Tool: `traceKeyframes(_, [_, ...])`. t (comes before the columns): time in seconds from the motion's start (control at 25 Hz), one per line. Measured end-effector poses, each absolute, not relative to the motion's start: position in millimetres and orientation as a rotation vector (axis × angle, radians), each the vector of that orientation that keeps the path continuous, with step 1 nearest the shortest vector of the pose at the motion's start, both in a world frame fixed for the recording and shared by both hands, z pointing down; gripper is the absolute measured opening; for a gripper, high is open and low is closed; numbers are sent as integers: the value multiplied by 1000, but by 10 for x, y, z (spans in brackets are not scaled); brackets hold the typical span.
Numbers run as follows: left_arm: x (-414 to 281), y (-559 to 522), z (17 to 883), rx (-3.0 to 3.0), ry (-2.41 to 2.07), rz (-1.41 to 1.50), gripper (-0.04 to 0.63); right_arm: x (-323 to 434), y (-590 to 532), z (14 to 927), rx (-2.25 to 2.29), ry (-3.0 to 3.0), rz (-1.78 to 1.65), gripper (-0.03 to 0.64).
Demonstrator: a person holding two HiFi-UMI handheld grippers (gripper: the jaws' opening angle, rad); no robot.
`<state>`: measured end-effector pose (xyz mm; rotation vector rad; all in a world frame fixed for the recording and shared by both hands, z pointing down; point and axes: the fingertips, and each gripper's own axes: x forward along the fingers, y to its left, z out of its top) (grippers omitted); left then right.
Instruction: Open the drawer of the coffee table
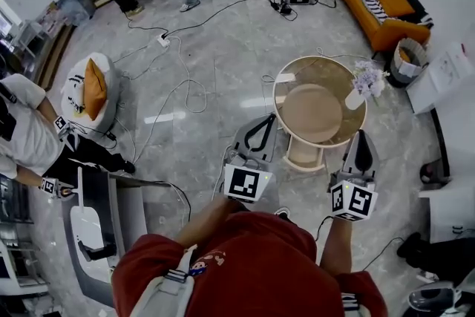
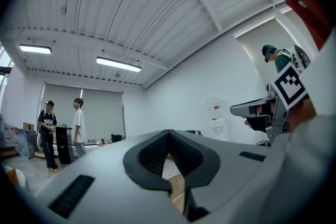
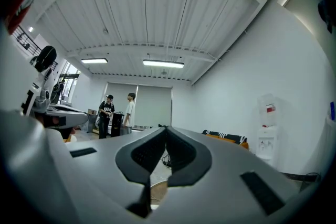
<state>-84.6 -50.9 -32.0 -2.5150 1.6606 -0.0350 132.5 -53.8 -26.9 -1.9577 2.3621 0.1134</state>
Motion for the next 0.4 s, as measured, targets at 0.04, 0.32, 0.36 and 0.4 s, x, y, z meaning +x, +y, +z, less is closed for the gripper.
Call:
traceKeyframes(0.04, [-840, -502, -310, -2518, 1661, -41, 5, 1335, -531, -268, -1963, 2361, 115, 21])
traceKeyframes(0.32, [-777, -512, -277, -2525, 1690, -44, 5, 1436, -540, -228, -1980, 2365, 115, 21])
traceKeyframes(0.36, [-771, -511, -272, -2525, 1693, -42, 5, 1445, -539, -219, -1981, 2365, 115, 21])
traceKeyframes(0.4, [-765, -510, -265, -2524, 1696, -39, 5, 1454, -538, -210, -1981, 2366, 114, 21])
